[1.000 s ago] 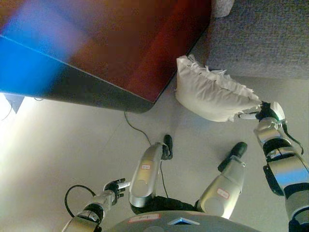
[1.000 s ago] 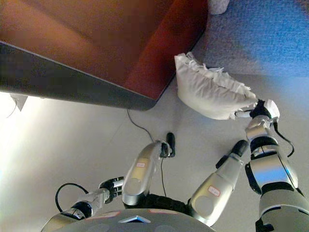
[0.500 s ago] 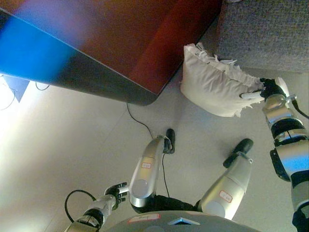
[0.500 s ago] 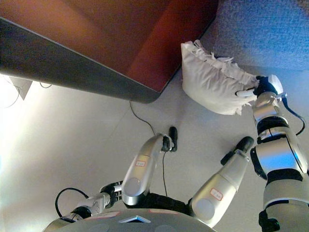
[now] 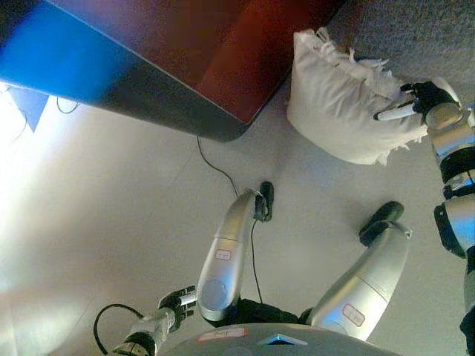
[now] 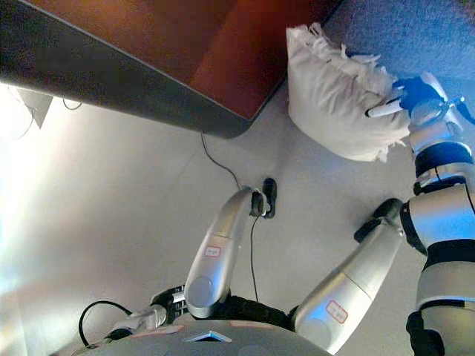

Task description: Pick up the pillow and put it on the sofa.

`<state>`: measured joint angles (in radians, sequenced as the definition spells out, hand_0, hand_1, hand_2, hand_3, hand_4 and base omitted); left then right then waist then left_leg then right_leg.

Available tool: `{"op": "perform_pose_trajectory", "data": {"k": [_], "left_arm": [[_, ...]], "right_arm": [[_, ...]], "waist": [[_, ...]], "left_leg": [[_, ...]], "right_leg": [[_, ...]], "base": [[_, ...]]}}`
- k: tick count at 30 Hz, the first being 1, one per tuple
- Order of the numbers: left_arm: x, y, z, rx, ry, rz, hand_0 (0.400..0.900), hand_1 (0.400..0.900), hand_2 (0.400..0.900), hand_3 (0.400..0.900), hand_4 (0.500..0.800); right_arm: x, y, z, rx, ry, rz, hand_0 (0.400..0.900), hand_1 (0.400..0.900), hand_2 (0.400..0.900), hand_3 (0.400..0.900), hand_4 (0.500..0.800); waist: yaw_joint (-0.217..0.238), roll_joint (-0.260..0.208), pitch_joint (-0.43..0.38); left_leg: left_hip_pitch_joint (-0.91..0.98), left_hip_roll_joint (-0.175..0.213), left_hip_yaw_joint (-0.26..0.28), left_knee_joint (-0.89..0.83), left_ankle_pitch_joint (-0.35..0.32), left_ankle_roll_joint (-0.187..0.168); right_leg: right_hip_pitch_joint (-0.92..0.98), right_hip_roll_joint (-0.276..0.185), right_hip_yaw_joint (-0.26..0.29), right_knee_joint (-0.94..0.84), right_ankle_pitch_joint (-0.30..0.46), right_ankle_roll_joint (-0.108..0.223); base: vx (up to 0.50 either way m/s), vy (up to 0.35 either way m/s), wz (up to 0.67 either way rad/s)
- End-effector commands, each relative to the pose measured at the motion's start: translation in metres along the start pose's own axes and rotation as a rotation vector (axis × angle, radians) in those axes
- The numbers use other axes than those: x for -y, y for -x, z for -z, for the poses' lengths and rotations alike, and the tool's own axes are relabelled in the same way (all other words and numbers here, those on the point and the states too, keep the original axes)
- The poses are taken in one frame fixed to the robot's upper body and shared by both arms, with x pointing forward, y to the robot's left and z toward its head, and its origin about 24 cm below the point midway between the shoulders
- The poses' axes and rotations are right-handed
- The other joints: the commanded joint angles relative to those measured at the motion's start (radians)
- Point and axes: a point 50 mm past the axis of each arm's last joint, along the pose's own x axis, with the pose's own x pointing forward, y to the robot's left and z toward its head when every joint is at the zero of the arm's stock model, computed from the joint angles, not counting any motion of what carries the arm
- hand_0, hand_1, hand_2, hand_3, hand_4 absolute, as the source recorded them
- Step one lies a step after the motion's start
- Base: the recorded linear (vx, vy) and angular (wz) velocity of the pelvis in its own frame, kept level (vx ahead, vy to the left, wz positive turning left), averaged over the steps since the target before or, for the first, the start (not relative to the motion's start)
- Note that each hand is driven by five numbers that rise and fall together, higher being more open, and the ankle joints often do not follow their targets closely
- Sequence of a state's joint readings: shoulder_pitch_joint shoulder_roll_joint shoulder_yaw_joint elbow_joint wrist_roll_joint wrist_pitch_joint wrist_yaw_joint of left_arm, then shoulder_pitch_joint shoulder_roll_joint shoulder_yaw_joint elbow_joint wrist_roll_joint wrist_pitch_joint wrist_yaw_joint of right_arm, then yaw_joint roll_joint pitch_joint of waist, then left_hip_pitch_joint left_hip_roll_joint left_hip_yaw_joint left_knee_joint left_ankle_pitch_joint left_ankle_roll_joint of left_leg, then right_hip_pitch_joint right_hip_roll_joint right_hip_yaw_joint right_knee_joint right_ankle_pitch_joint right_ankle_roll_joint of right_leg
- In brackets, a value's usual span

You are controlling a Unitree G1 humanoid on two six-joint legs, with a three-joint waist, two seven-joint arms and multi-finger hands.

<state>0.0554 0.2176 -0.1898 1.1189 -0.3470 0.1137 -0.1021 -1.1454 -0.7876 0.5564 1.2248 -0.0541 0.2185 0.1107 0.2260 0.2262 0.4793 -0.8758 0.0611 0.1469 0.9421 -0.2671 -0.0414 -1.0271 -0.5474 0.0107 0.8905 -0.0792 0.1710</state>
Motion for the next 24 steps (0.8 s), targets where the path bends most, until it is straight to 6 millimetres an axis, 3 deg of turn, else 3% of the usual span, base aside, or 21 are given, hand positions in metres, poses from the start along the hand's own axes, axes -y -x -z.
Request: {"op": "perform_pose_trajectory", "data": {"k": [1, 2, 3, 4, 12, 24], "left_arm": [[-0.042, 0.017, 0.049, -0.131, -0.008, -0.105, 0.900, 0.900, 0.900, 0.900, 0.800], [-0.045, 0.020, 0.051, -0.131, -0.005, -0.087, 0.900, 0.900, 0.900, 0.900, 0.800], [-0.047, 0.021, 0.052, -0.130, -0.005, -0.080, 0.900, 0.900, 0.900, 0.900, 0.800], [-0.049, 0.023, 0.055, -0.133, -0.005, -0.071, 0.900, 0.900, 0.900, 0.900, 0.800], [-0.065, 0.033, 0.069, -0.119, 0.013, -0.024, 0.900, 0.900, 0.900, 0.900, 0.800], [-0.072, 0.037, 0.069, -0.109, 0.044, -0.006, 0.900, 0.900, 0.900, 0.900, 0.800]], "right_arm": [[0.050, 0.013, -0.041, 0.129, 0.070, 0.093, 0.806, 0.806, 0.806, 0.806, 0.744], [0.058, 0.016, -0.044, 0.132, 0.086, 0.083, 0.731, 0.731, 0.731, 0.731, 0.699], [0.060, 0.017, -0.045, 0.134, 0.090, 0.071, 0.500, 0.500, 0.500, 0.500, 0.560], [0.062, 0.018, -0.046, 0.131, 0.097, 0.054, 0.400, 0.400, 0.400, 0.400, 0.500], [0.078, 0.021, -0.040, 0.139, 0.129, 0.097, 0.400, 0.400, 0.400, 0.400, 0.500], [0.092, 0.025, -0.042, 0.159, 0.135, 0.172, 0.400, 0.400, 0.400, 0.400, 0.500]], "waist": [[0.000, 0.112, 0.040], [-0.004, 0.124, 0.040], [-0.005, 0.128, 0.040], [-0.008, 0.135, 0.040], [-0.020, 0.156, 0.035], [-0.023, 0.160, 0.017]], "left_leg": [[0.015, 0.007, -0.081, -0.037, 0.022, -0.028], [0.003, 0.007, -0.082, -0.027, 0.022, -0.030], [-0.003, 0.006, -0.083, -0.021, 0.021, -0.031], [-0.010, 0.006, -0.085, -0.012, 0.021, -0.035], [-0.033, 0.017, -0.080, 0.013, 0.025, -0.050], [0.014, 0.033, -0.073, -0.058, 0.052, -0.070]], "right_leg": [[0.053, 0.058, 0.049, 0.094, -0.124, -0.083], [0.028, 0.061, 0.065, 0.118, -0.134, -0.084], [0.017, 0.063, 0.074, 0.129, -0.139, -0.084], [0.002, 0.064, 0.082, 0.146, -0.145, -0.084], [-0.050, 0.074, 0.108, 0.200, -0.162, -0.089], [-0.030, 0.072, 0.091, 0.174, -0.151, -0.083]], "base": [[-0.05, 0.085, 0.00], [-0.05, 0.094, -0.01], [-0.05, 0.118, 0.01], [-0.03, 0.085, 0.04], [-0.04, 0.031, 0.05], [-0.05, -0.004, 0.03]]}}
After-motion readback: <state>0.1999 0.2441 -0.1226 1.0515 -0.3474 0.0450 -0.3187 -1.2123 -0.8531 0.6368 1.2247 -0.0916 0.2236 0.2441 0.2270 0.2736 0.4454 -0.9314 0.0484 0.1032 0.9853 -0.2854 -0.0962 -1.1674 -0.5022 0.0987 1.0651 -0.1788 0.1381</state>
